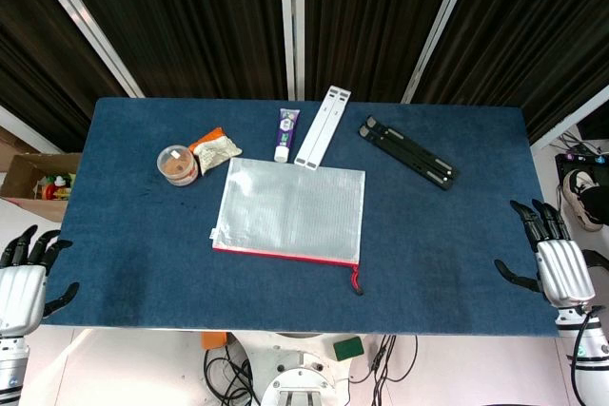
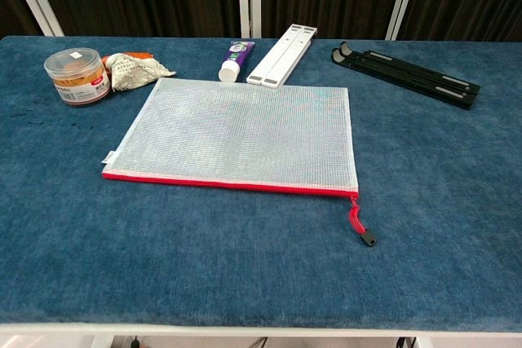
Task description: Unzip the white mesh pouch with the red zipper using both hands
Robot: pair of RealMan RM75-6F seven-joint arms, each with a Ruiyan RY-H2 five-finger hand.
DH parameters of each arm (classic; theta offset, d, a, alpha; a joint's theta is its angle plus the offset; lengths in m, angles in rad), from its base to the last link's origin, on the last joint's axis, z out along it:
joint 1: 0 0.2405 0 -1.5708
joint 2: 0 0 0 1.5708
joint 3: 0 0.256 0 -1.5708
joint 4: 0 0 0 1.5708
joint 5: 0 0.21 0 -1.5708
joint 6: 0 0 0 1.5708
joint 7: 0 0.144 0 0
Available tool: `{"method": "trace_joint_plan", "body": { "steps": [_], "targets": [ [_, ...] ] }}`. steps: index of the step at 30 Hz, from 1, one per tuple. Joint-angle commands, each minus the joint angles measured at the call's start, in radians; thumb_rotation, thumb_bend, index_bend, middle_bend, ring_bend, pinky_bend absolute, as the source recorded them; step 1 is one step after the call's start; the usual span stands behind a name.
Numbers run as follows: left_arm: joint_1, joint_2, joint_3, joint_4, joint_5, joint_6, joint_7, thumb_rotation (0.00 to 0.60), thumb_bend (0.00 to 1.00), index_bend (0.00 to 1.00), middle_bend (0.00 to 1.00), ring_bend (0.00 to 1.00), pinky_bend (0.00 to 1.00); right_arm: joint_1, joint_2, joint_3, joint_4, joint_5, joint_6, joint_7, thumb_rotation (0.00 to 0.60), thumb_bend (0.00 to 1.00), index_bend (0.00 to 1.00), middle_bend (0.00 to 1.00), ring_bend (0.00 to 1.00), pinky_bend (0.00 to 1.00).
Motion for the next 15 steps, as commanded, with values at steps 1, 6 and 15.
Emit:
{"method": "trace_joint_plan", "body": {
  "steps": [1,6,15],
  "targets": [
    [-0.004,-0.014,-0.004,0.012,0.033,-0.008,-0.008,0.6,0.17,0.29,0.19,0.08,0.15,0.015,0.005,0.002,-0.007,-0.019,-0.014,0.01,0.6,0.19,0.07,0.15,0.0,0.05],
    [-0.035,-0.038,-0.022,0.039,0.132,-0.008,-0.059,0.6,0.18,0.3,0.23,0.12,0.17,0.046,0.012,0.004,-0.016,-0.041,-0.054,0.022,0.6,0.2,0.07,0.15,0.0,0.05],
    [-0.234,-0.108,-0.07,0.026,0.372,-0.178,-0.025,0.6,0.22,0.31,0.3,0.2,0.24,0.081,0.034,0.007,-0.033,-0.123,-0.039,0.067,0.6,0.19,0.07,0.17,0.0,0.08]
  ]
}}
